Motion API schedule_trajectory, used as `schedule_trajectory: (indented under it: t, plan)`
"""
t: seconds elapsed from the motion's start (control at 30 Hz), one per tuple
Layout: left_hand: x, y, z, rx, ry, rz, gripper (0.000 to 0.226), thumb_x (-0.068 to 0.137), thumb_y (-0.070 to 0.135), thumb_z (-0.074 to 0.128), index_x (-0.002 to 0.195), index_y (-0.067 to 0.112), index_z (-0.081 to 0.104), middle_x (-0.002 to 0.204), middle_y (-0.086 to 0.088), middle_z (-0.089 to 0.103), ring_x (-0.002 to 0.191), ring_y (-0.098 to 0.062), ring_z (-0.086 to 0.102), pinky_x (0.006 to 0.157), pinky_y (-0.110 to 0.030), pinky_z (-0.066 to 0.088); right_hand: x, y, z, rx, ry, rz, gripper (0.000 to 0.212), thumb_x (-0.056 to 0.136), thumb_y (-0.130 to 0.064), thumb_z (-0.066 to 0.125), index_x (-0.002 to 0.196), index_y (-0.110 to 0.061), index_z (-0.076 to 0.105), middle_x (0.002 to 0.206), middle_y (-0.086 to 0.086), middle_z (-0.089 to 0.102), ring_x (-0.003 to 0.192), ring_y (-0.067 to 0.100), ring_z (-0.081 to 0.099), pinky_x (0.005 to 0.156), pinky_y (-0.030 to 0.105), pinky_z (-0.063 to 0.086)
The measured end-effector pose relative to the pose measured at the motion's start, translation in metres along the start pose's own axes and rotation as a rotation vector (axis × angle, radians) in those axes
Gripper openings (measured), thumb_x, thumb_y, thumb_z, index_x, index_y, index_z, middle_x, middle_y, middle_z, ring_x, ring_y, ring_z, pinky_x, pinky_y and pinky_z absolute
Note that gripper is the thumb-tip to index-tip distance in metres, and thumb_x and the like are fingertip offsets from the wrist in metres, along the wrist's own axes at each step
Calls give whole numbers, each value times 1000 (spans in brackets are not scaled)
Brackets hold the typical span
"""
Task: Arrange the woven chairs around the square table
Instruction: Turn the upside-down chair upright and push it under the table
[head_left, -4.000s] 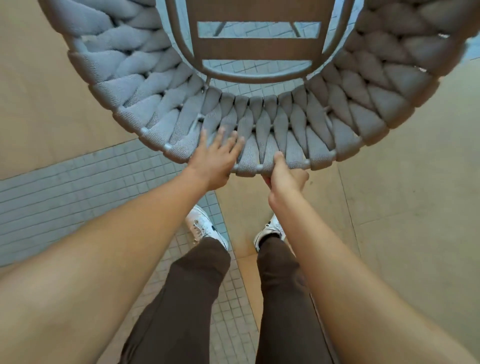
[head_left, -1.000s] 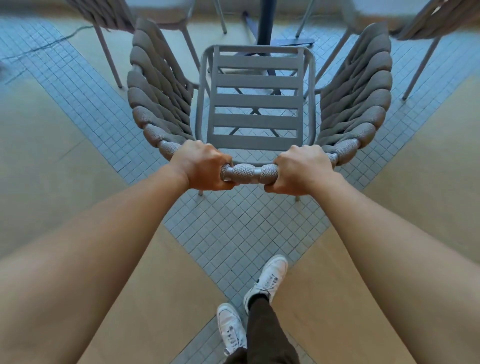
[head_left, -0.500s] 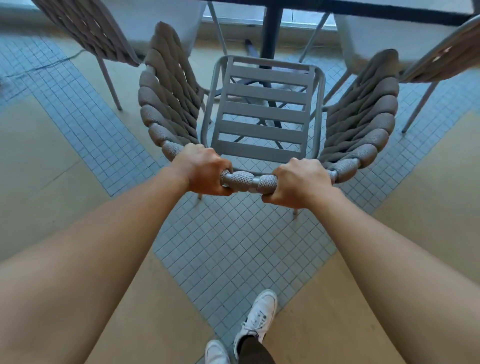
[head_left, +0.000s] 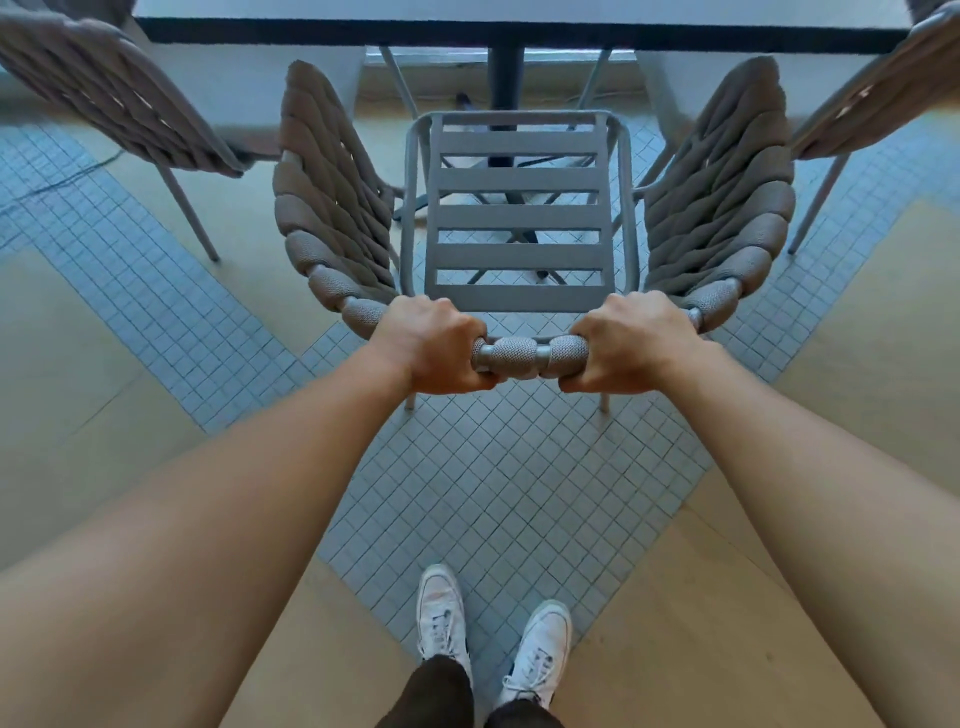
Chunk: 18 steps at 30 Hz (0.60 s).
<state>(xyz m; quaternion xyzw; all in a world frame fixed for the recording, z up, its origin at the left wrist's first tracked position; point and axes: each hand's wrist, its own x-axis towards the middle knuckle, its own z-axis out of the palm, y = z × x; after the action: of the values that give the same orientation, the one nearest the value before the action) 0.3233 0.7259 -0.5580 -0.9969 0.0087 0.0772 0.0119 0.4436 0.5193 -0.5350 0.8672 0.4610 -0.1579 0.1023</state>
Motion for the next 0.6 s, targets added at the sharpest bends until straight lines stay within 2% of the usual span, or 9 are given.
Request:
schedule_trajectory:
  t: [0.07,0.13,0.23,0.4,0.47,0.5,0.53,0.57,0.6]
  plan:
    - [2,1,2,-5,21,27,74,65,89,33,92,34,74,61,10,52,53,-19,49,55,-27,36,-1,3,2,-8,4,6,60,60,-84,49,86,-36,72,60,-12,47,58,20,56,56,30,40]
    - [1,-1,4,-15,38,55,73,68,87,32,93,33,73,63,9,61,54,-18,50,55,-26,35,-2,0,4,-18,3,18,60,62,-83,51,90,-35,73,62,-11,43,62,22,54,59,31,38]
    - [-1,-3,5,-44,42,73,76,67,89,28,95,33,72,72,7,70,63,-22,65,58,-27,35,-3,-5,3,-3,-14,41,60,63,-82,52,91,-33,72,64,-9,38,67,24,52,61,32,36]
    - [-5,-4,5,-76,50,61,76,68,90,28,97,35,71,75,9,71,68,-21,68,57,-27,38,-5,-6,2,39,3,60,56,65,-78,55,92,-33,73,67,-6,46,69,25,55,62,32,39]
    - [-8,-2,5,-115,78,42,70,71,89,36,96,33,71,76,10,72,69,-20,69,57,-27,41,-10,-5,6,75,45,68,52,67,-75,57,91,-32,72,72,-5,57,71,25,61,65,33,44]
    - [-12,0,4,-158,110,42,68,71,89,42,96,32,72,77,10,72,72,-20,70,63,-28,44,-14,-4,10,119,95,58,50,68,-73,59,91,-31,73,77,-4,64,79,26,66,74,35,49]
    - [-16,3,5,-197,158,54,69,70,90,48,97,31,73,81,10,73,80,-19,72,76,-30,49,-21,-4,16,186,181,33,48,70,-70,61,94,-30,74,89,-4,72,95,26,70,92,40,49]
    - [-21,6,7,-222,218,66,73,68,92,51,99,30,74,88,8,75,91,-17,72,98,-35,46,-29,-7,22,265,294,6,48,72,-66,65,101,-29,75,109,-2,75,118,24,65,111,46,38]
    - [-27,11,10,-238,280,55,80,67,94,51,103,27,75,99,6,76,106,-15,70,115,-42,34,-37,-14,28,344,420,-6,51,75,-62,68,111,-26,75,133,1,67,137,23,51,120,51,24]
